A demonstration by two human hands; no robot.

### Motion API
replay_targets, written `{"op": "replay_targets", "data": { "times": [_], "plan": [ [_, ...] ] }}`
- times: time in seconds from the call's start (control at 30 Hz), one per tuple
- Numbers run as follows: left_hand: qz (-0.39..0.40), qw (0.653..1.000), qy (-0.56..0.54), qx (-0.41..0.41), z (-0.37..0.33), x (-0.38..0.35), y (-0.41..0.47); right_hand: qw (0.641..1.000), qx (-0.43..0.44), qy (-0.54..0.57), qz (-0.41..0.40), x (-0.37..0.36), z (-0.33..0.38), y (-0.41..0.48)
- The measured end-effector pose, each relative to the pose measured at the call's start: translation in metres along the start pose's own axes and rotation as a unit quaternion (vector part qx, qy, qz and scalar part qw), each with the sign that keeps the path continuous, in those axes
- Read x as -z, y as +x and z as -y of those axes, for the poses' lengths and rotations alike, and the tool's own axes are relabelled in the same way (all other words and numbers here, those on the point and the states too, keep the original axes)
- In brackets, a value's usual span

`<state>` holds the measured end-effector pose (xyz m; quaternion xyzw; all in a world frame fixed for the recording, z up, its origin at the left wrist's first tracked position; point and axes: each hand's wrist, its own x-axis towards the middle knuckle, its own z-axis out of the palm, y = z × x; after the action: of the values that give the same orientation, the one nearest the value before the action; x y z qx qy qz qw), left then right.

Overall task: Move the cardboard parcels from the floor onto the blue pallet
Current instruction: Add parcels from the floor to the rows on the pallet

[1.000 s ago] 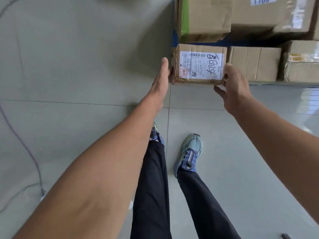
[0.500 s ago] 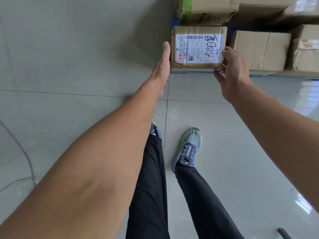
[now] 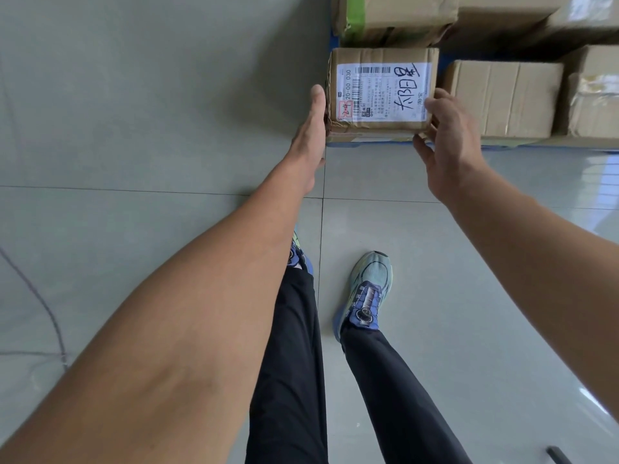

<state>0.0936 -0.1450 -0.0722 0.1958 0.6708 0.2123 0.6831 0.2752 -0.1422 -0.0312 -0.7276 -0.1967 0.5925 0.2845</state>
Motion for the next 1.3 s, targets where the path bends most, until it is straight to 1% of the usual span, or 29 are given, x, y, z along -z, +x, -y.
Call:
{"op": "replay_targets", "data": {
  "times": [0.33,0.5,0.73,0.87,0.97,1.07,1.3],
  "plan": [
    [-0.004,1.0,0.0,0.003,-0.002,-0.001,0.001,1.0,0.009,-0.012,0.004,0.002,-0.004,0.009],
    [-0.002,1.0,0.007,-0.015,-0.001,-0.002,-0.002,1.0,0.016,-0.026,0.003,0.007,-0.006,0.009],
    [-0.078,0.997,0.019,-0.006,-0.015,0.006,-0.043,0.999,0.018,0.008,-0.034,0.026,0.017,-0.038],
    [-0.089,0.995,0.035,0.021,-0.021,0.004,-0.093,0.998,0.011,0.044,-0.044,0.046,0.026,-0.075],
    [-0.068,0.996,0.046,0.018,-0.029,-0.011,-0.128,0.995,0.009,0.083,-0.061,0.066,0.031,-0.096],
    [-0.029,0.997,0.073,0.009,-0.042,-0.044,-0.157,0.99,0.009,0.118,-0.079,0.092,0.038,-0.114],
    [0.078,0.984,0.161,-0.023,-0.065,-0.18,-0.205,0.975,0.003,0.191,-0.112,0.18,0.062,-0.15]
  ]
}}
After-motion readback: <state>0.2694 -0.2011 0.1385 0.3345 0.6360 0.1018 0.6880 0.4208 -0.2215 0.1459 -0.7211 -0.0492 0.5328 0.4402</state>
